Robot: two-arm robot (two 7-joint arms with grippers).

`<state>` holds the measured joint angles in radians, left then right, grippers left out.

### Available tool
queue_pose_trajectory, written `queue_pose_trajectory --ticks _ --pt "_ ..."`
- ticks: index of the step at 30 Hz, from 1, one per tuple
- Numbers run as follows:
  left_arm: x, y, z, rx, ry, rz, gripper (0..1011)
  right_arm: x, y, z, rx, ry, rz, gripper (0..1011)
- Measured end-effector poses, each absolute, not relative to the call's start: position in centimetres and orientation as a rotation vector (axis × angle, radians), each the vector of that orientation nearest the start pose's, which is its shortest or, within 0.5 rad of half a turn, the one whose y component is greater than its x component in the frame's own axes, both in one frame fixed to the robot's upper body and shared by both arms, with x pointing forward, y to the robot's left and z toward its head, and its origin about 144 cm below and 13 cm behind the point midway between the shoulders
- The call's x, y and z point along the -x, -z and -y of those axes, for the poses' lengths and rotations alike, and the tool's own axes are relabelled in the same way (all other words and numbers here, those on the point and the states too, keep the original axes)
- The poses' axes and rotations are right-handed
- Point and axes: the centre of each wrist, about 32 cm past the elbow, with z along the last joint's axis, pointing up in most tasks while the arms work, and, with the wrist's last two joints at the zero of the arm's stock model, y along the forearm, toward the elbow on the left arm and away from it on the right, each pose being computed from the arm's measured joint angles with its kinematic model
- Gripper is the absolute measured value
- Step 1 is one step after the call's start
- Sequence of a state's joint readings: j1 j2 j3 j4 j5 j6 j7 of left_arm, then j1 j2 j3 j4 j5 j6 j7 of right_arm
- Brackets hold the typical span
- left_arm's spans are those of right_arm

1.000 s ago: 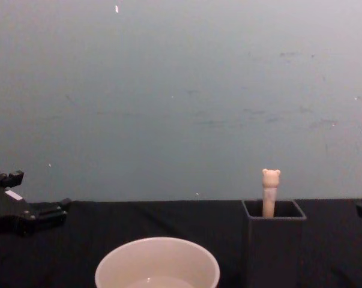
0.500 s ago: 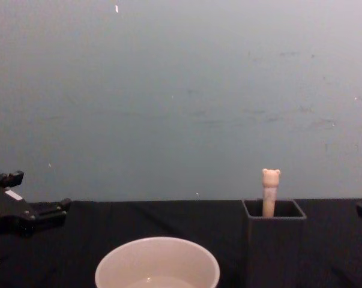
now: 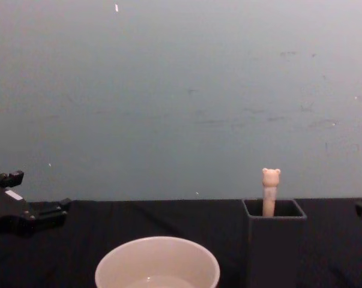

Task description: Pick up the stirring spoon with one hand, stir inside the cup, then place it back in its original position.

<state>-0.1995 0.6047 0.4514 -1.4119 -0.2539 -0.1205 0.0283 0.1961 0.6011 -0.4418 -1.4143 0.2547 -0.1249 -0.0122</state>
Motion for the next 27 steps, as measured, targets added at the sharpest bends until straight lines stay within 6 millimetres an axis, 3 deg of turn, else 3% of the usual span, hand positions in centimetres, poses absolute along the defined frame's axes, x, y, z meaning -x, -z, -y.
queue_pose_trajectory --ticks 15,27 --pt "-48.9 -114.0 -31.0 -0.305 -1.248 0.285 1001 -48.9 -116.3 31.8 0.087 1.091 0.138 1002" --pt "-48.9 -114.0 -31.0 -0.304 -1.248 0.285 1001 -51.0 -117.0 32.6 0.004 0.864 0.028 1002"
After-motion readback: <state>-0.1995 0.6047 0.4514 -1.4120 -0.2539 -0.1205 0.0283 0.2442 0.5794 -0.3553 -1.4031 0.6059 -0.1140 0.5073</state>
